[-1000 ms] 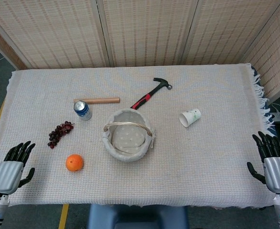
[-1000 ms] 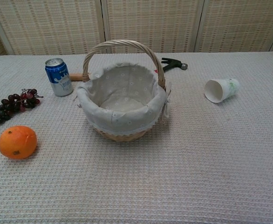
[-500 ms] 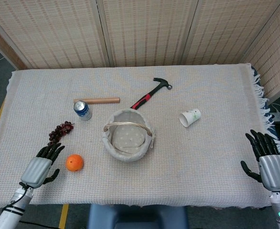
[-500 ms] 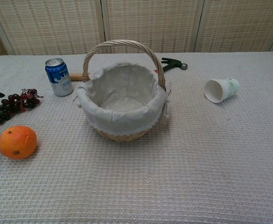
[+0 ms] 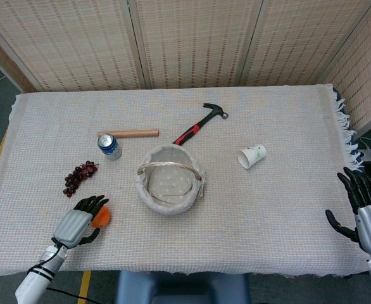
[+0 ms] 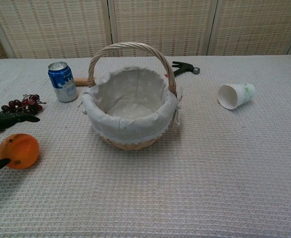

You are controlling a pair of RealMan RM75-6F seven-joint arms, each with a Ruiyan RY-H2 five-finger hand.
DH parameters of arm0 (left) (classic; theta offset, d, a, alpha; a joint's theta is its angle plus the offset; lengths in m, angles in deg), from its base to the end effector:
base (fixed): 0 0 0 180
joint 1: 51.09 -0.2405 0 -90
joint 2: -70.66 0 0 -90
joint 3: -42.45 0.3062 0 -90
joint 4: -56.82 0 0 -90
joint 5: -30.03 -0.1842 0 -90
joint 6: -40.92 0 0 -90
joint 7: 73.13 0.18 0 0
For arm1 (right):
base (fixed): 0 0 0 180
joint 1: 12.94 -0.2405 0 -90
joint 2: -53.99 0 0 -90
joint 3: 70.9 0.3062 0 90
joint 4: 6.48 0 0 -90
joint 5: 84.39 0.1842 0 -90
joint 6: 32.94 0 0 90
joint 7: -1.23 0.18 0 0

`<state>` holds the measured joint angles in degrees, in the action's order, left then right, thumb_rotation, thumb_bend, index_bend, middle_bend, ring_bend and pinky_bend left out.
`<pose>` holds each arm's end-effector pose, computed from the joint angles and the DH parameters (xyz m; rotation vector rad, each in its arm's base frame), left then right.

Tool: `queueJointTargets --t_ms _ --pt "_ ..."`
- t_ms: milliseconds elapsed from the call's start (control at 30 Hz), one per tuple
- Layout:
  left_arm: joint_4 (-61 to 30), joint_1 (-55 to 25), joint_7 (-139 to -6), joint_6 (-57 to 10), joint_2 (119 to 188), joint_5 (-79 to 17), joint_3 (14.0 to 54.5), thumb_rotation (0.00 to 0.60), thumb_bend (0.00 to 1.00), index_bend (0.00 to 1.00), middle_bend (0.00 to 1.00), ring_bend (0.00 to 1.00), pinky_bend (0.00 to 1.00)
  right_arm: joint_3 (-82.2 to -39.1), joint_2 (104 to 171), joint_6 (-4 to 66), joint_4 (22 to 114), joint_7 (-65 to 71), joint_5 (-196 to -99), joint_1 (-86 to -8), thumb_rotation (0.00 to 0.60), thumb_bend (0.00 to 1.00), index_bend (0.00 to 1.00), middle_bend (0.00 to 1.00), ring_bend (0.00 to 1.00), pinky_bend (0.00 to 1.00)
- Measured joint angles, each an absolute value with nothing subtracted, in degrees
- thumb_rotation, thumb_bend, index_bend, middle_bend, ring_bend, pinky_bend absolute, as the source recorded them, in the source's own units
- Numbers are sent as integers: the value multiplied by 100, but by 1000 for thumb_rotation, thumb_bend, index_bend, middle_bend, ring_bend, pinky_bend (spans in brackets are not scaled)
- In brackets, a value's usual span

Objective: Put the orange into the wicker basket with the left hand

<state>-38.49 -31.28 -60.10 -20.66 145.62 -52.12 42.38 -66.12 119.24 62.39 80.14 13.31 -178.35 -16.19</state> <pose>-0.2879 0.2707 0.0578 -1.8525 -1.0526 -0.7843 -0.3282 -0.2111 0.2292 1.3392 -0.8071 1.1942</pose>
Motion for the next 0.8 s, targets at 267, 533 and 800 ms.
queueJointTargets --t_ms 267,533,800 --pt "-3743 -3077 -6056 -2039 14631 -5206 4299 600 433 0 0 0 112 -6644 11966 6212 7999 1225 -17859 -1629 600 223 2 0 0 37" --pt "-3262 -2965 -6185 -1856 15033 -5023 4278 600 431 0 0 0 111 -6633 11983 6197 7994 1208 -17831 -1644 600 222 6 0 0 37" --pt "-2816 -2990 -6212 -2034 15428 -4964 4239 600 441 104 147 323 388 -6636 11986 6199 7993 1205 -17825 -1647 600 223 8 0 0 37"
